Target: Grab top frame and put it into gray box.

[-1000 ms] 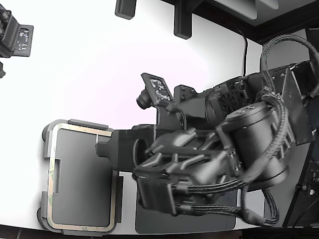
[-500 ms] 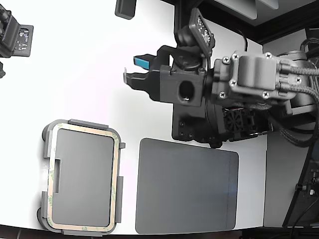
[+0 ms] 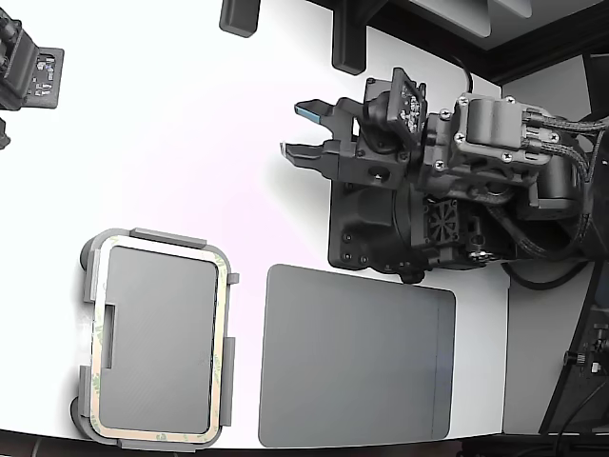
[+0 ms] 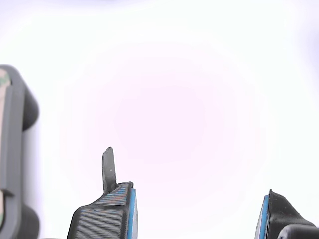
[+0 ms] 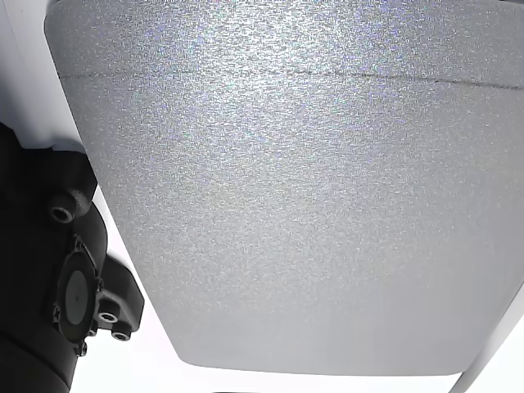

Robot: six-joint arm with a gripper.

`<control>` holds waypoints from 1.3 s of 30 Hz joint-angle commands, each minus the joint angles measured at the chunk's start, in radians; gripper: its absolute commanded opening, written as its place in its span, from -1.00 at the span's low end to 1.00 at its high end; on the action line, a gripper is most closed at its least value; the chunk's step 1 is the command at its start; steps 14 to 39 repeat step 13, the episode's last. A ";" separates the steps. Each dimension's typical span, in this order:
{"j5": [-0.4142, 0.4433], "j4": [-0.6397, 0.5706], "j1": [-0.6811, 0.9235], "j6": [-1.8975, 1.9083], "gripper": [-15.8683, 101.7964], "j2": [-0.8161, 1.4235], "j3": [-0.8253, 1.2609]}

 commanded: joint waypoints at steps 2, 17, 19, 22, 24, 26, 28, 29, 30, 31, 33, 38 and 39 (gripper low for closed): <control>0.011 -0.008 -0.008 0.005 0.97 0.025 -0.021; -0.006 -0.009 -0.008 -0.006 0.97 0.025 -0.021; -0.006 -0.009 -0.008 -0.006 0.97 0.025 -0.021; -0.006 -0.009 -0.008 -0.006 0.97 0.025 -0.021; -0.006 -0.009 -0.008 -0.006 0.97 0.025 -0.021; -0.006 -0.009 -0.008 -0.006 0.97 0.025 -0.021; -0.006 -0.009 -0.008 -0.006 0.97 0.025 -0.021; -0.006 -0.009 -0.008 -0.006 0.97 0.025 -0.021; -0.006 -0.009 -0.008 -0.006 0.97 0.025 -0.021; -0.006 -0.009 -0.008 -0.006 0.97 0.025 -0.021; -0.006 -0.009 -0.008 -0.006 0.97 0.025 -0.021; -0.006 -0.009 -0.008 -0.006 0.97 0.025 -0.021; -0.006 -0.009 -0.008 -0.006 0.97 0.025 -0.021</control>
